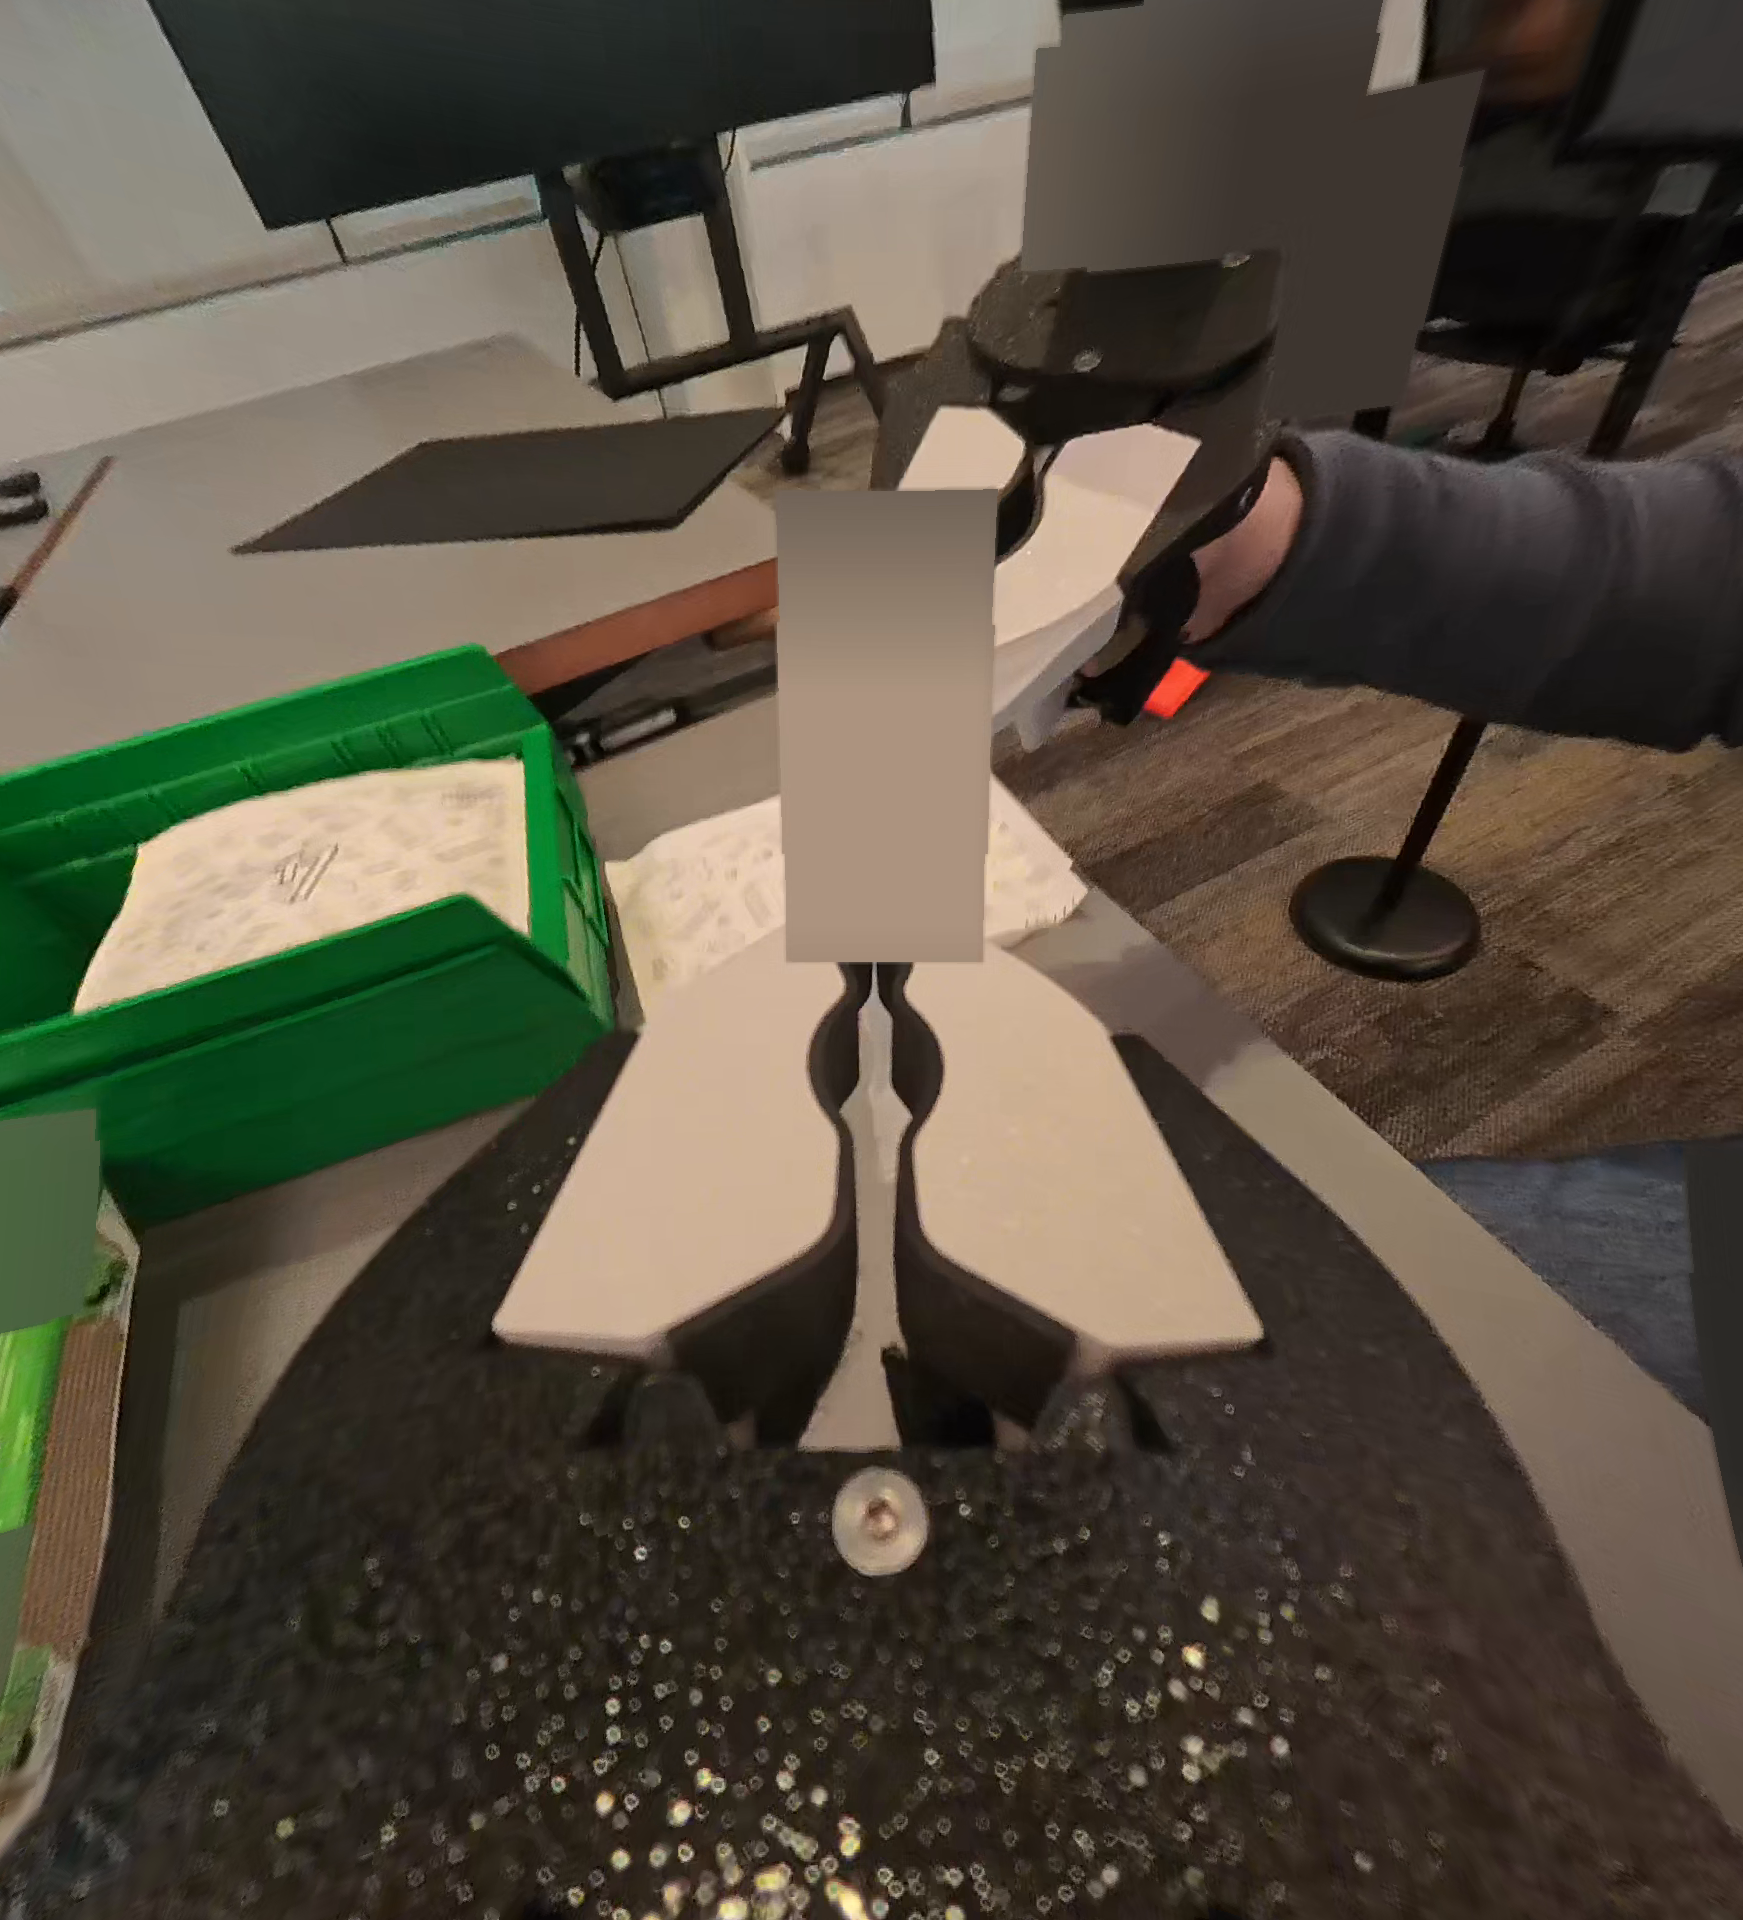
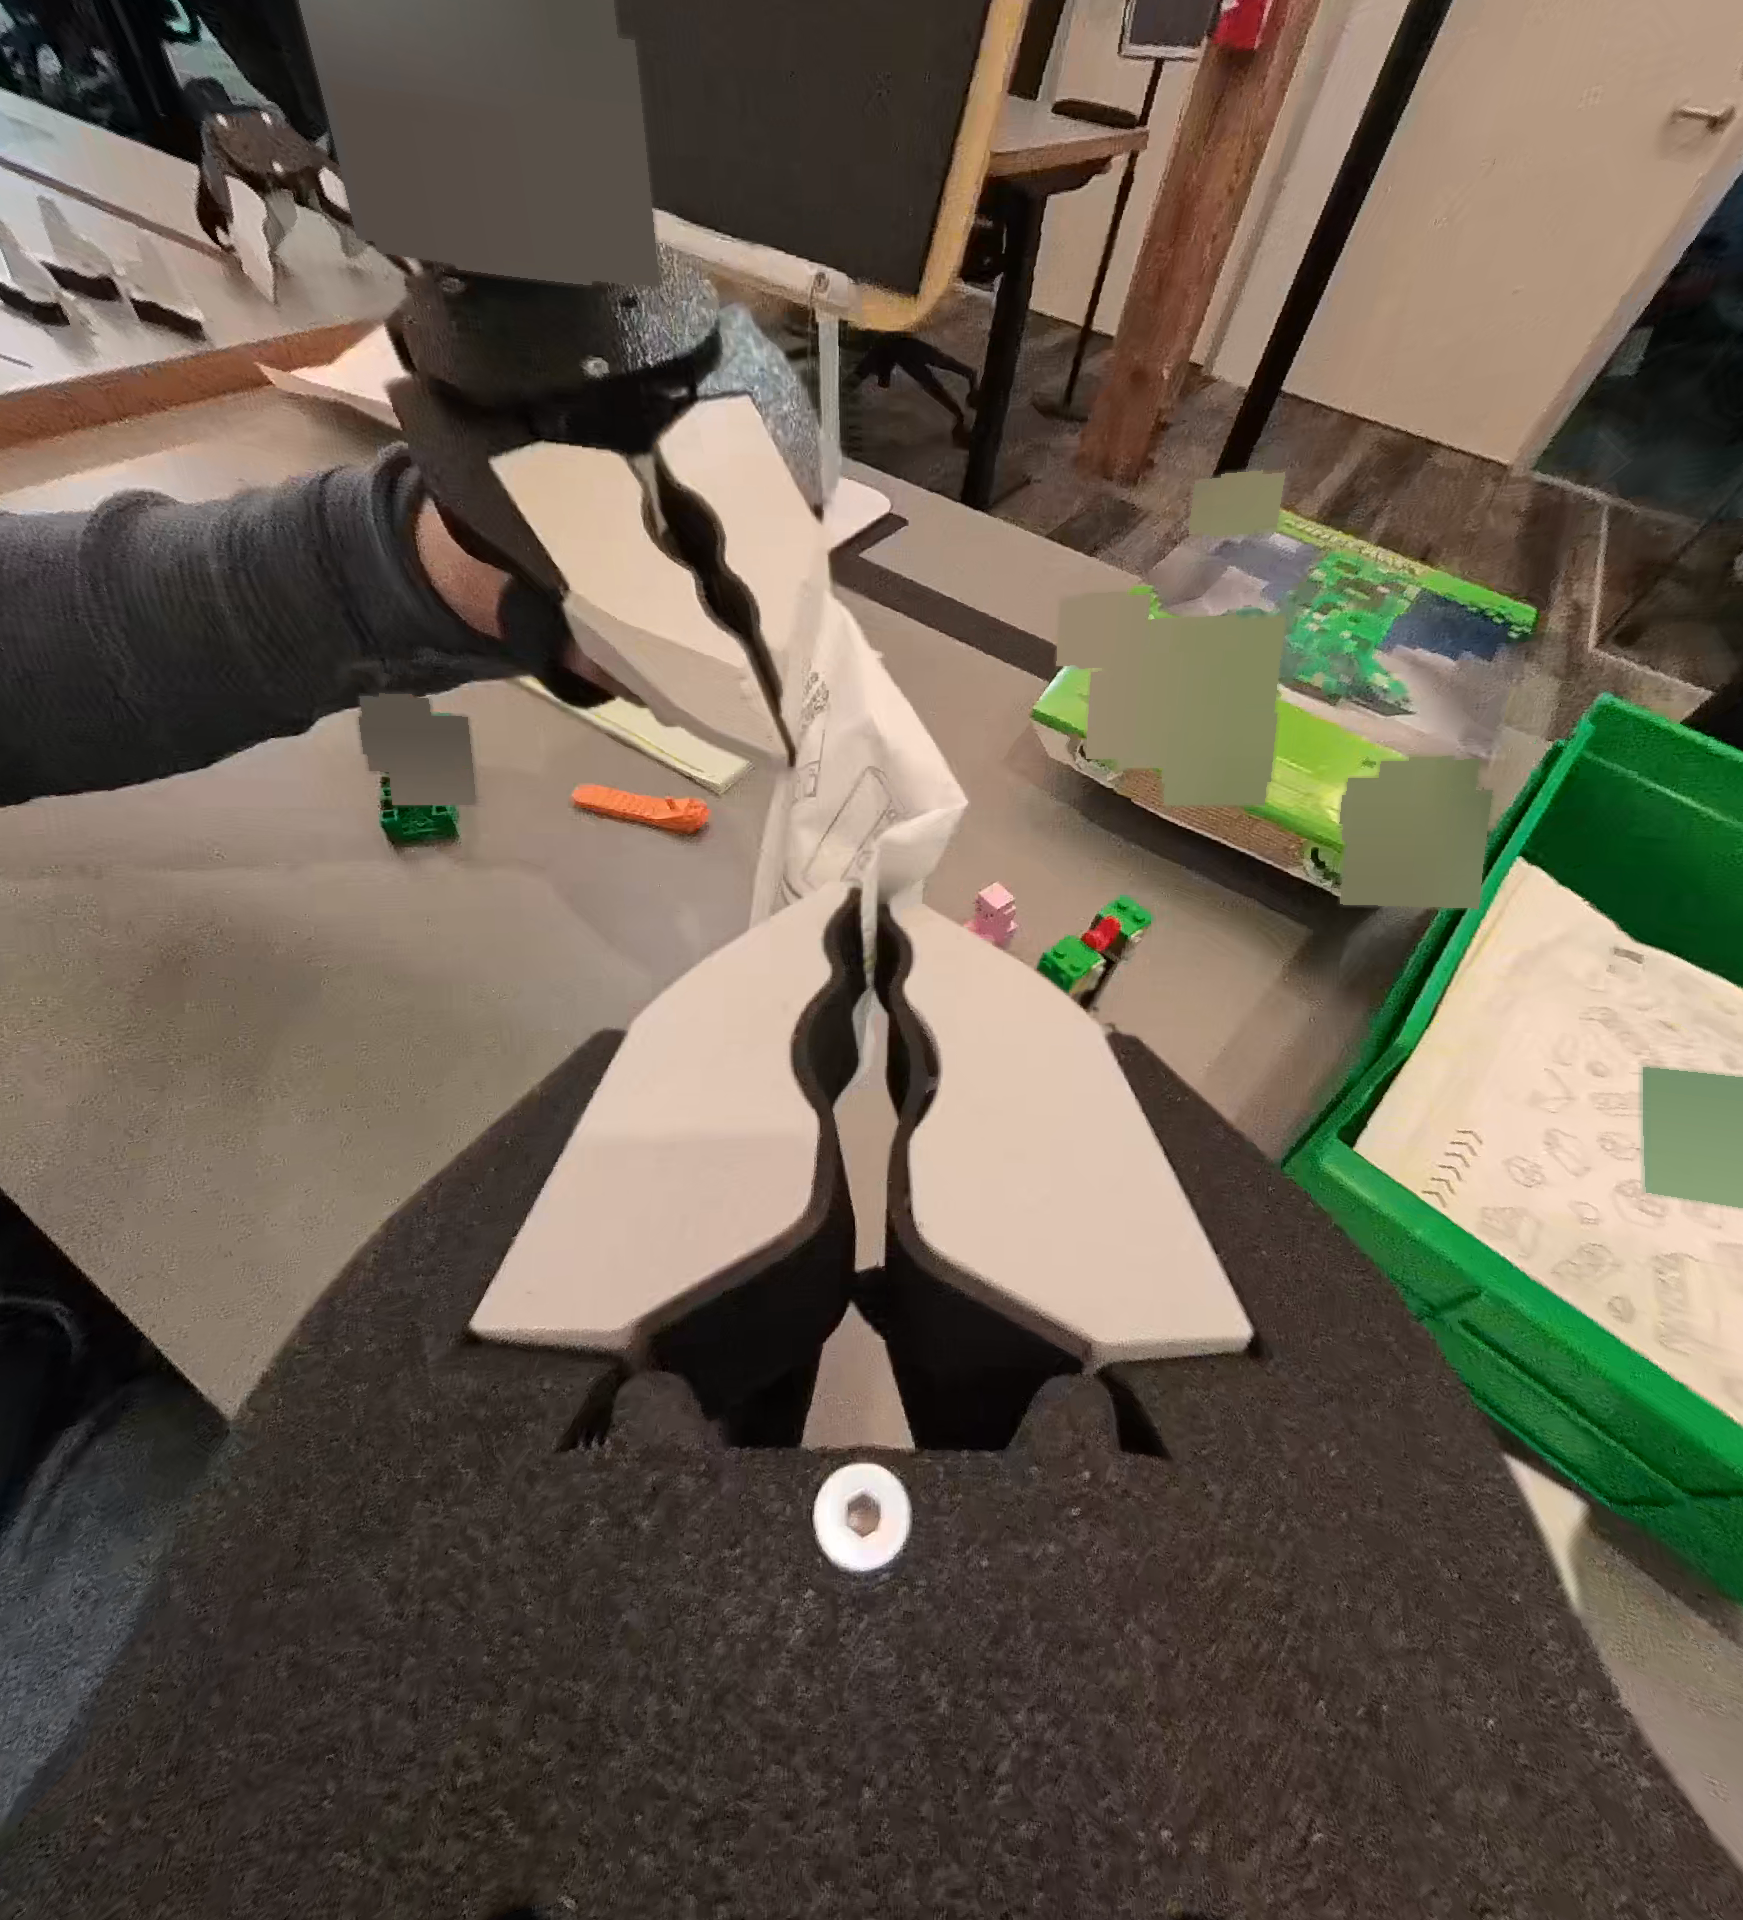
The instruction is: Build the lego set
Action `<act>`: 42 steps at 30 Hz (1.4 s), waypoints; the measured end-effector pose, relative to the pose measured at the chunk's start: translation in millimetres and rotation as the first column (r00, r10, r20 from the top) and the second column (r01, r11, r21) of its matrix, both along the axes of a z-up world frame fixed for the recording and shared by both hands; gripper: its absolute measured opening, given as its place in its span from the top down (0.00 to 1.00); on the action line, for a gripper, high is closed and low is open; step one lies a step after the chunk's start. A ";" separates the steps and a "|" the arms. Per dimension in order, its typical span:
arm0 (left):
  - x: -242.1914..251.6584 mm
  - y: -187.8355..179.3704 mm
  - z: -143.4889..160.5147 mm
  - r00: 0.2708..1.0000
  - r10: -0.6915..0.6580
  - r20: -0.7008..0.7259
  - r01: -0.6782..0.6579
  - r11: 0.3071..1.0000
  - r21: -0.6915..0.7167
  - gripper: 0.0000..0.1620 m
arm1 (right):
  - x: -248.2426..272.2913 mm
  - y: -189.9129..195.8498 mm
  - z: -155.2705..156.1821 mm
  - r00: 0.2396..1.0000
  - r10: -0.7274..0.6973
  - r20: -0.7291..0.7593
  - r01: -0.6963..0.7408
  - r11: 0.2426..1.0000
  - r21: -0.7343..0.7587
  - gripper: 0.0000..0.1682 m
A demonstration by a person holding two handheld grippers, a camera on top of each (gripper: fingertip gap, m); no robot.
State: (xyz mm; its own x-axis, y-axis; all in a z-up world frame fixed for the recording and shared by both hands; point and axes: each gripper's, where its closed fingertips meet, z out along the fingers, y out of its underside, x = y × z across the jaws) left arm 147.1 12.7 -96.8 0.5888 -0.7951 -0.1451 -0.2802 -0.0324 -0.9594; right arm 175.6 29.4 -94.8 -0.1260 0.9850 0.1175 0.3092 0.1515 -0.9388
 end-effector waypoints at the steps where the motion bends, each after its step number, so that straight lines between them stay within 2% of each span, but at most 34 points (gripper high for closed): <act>1: -3.1 -0.7 -5.0 1.000 0.019 -0.014 -0.019 1.000 -0.017 1.00 | -2.1 1.6 -6.7 1.000 -0.020 0.011 0.020 1.000 -0.006 1.00; 3: -16.5 -5.0 -17.3 0.996 0.088 -0.012 -0.089 0.994 -0.064 1.00 | -2.4 10.9 -17.0 0.996 -0.087 0.001 0.087 0.996 0.007 1.00; 4: -25.3 -11.2 -26.4 0.991 0.131 -0.012 -0.132 0.987 -0.097 0.94 | -0.7 20.0 -25.9 0.988 -0.151 0.022 0.150 0.988 0.042 1.00; 5: -35.3 -20.3 -37.3 0.983 0.179 -0.027 -0.181 0.976 -0.121 0.88 | 3.1 32.7 -39.5 0.970 -0.235 0.065 0.222 0.962 0.160 1.00; 6: -46.8 -31.8 -48.3 0.970 0.237 -0.050 -0.241 0.962 -0.125 0.88 | 7.6 42.9 -55.6 0.944 -0.309 0.117 0.264 0.918 0.296 1.00; 8: -76.9 -60.5 -67.6 0.916 0.388 -0.106 -0.397 0.913 -0.091 0.92 | 11.7 49.5 -89.3 0.889 -0.396 0.228 0.250 0.839 0.484 1.00; 11: -128.9 -120.0 -89.4 0.780 0.604 -0.164 -0.617 0.786 -0.045 0.96 | 11.4 53.9 -125.9 0.815 -0.486 0.315 0.157 0.709 0.687 1.00; 12: -147.0 -142.8 -94.9 0.724 0.668 -0.174 -0.682 0.730 -0.037 0.97 | 9.2 53.0 -135.1 0.802 -0.494 0.336 0.118 0.682 0.722 0.99; 15: -192.2 -212.7 -104.6 0.557 0.815 -0.161 -0.827 0.561 -0.023 0.97 | 0.8 41.1 -158.2 0.774 -0.467 0.428 -0.007 0.669 0.743 0.97; 17: -218.1 -257.0 -107.6 0.431 0.891 -0.142 -0.901 0.433 -0.014 0.96 | -2.6 29.8 -168.9 0.736 -0.436 0.518 -0.076 0.708 0.702 0.84; 18: -232.4 -278.6 -107.1 0.349 0.928 -0.131 -0.936 0.352 0.003 0.91 | -4.9 21.8 -171.9 0.719 -0.406 0.564 -0.090 0.750 0.655 0.77; 20: -266.3 -323.9 -99.5 0.135 0.986 -0.094 -0.984 0.144 0.100 0.81 | -9.2 5.3 -167.3 0.695 -0.345 0.631 -0.082 0.834 0.546 0.67; 22: -296.4 -370.2 -92.3 -0.056 0.995 -0.085 -0.975 -0.037 0.220 0.79 | -13.3 -6.1 -149.8 0.697 -0.305 0.649 -0.056 0.879 0.474 0.63; 24: -318.4 -403.6 -94.2 -0.157 0.982 -0.101 -0.963 -0.129 0.235 0.80 | -17.1 -12.3 -127.1 0.712 -0.292 0.638 -0.029 0.896 0.443 0.60; 26: -336.7 -419.3 -95.8 -0.171 0.982 -0.084 -0.971 -0.153 0.184 0.85 | -27.5 -23.1 -103.7 0.756 -0.259 0.601 -0.010 0.914 0.406 0.61; 28: -358.5 -424.8 -87.9 -0.174 0.985 -0.018 -0.976 -0.170 0.139 0.89 | -54.3 -44.6 -79.9 0.844 -0.187 0.502 -0.007 0.933 0.359 0.69; 30: -387.9 -428.1 -74.3 -0.209 0.976 0.062 -0.967 -0.216 0.134 0.88 | -94.9 -78.9 -62.7 0.919 -0.077 0.388 -0.034 0.962 0.271 0.73; 32: -423.1 -432.2 -68.5 -0.266 0.957 0.114 -0.947 -0.281 0.153 0.84 | -143.2 -129.0 -55.8 0.954 0.108 0.279 -0.159 0.973 0.166 0.74; 36: -476.7 -448.5 -95.9 -0.382 0.919 0.095 -0.900 -0.393 0.189 0.87 | -246.9 -207.3 -65.0 0.943 0.296 0.154 -0.316 0.940 0.131 0.75; 38: -484.3 -456.2 -103.3 -0.378 0.921 0.090 -0.905 -0.389 0.173 0.89 | -289.2 -246.4 -74.6 0.910 0.388 0.146 -0.405 0.907 0.112 0.74; 42: -494.5 -468.8 -103.0 -0.337 0.937 0.089 -0.919 -0.348 0.183 0.91 | -347.9 -299.1 -87.2 0.887 0.441 0.138 -0.452 0.890 0.059 0.70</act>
